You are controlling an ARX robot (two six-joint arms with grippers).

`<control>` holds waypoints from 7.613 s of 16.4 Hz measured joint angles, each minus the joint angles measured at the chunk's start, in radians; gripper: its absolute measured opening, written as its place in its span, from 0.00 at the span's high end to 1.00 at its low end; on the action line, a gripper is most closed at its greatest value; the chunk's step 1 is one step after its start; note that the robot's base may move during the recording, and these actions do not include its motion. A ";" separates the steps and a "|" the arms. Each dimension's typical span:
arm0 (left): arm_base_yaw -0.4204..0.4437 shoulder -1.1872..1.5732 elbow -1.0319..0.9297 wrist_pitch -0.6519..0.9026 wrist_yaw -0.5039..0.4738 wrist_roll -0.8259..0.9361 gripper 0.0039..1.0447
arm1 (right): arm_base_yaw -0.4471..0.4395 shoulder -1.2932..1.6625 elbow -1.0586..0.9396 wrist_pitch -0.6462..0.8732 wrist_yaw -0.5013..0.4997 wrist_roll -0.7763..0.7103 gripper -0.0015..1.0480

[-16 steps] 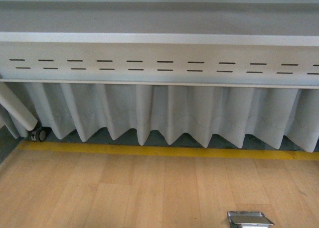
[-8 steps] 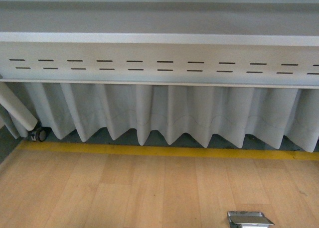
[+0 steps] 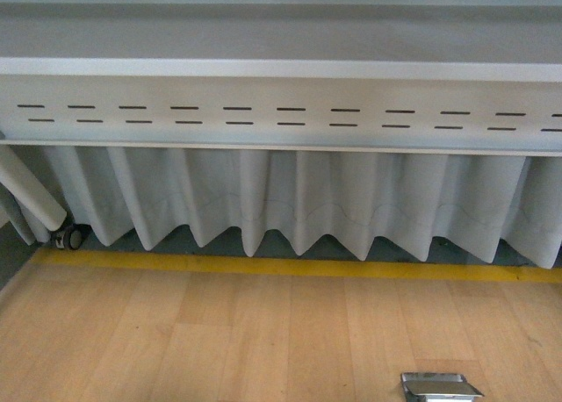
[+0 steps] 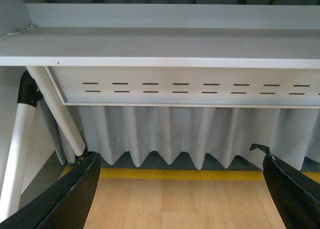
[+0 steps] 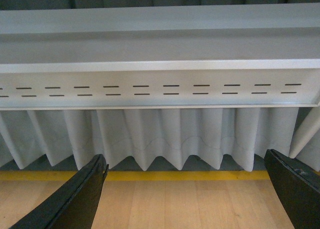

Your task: Wind up and store yellow beetle toy

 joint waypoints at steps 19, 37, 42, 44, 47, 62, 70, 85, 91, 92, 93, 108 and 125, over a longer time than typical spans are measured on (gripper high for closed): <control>0.000 0.000 0.000 0.000 0.000 -0.002 0.06 | 0.000 0.000 0.000 0.002 0.000 -0.002 0.06; 0.000 0.000 0.000 0.000 0.000 -0.002 0.06 | 0.000 0.000 0.000 0.001 0.000 -0.002 0.06; 0.000 0.000 0.000 0.001 0.000 -0.002 0.06 | 0.000 0.000 0.000 0.001 0.000 -0.002 0.06; 0.000 0.000 0.000 0.001 0.000 -0.002 0.06 | 0.000 0.000 0.000 0.002 0.000 -0.002 0.06; 0.000 0.000 0.000 0.001 0.000 -0.002 0.06 | 0.000 0.000 0.000 0.001 0.000 -0.002 0.06; 0.000 0.000 0.000 0.000 0.000 -0.002 0.06 | 0.000 0.000 0.000 0.002 -0.001 -0.002 0.06; 0.000 0.000 0.000 0.001 0.000 -0.002 0.06 | -0.157 0.256 0.089 -0.071 -0.200 0.125 0.06; 0.000 0.000 0.000 0.000 0.000 -0.002 0.06 | -0.159 1.773 0.898 0.701 -0.533 0.048 0.06; 0.000 0.000 0.000 0.000 0.000 -0.002 0.06 | -0.048 1.930 1.022 0.083 -0.937 -0.627 0.06; 0.000 0.000 0.000 0.000 0.000 -0.002 0.06 | -0.043 1.965 1.040 -0.020 -0.940 -0.770 0.06; 0.000 0.000 0.000 0.000 0.000 -0.002 0.06 | -0.037 2.000 1.056 -0.101 -0.943 -0.900 0.06; 0.000 0.000 0.000 0.000 0.000 -0.002 0.06 | -0.003 2.351 1.423 -0.525 -0.848 -1.561 0.06; 0.000 0.000 0.000 0.000 0.000 -0.002 0.06 | -0.056 2.352 1.381 -0.514 -0.869 -1.656 0.61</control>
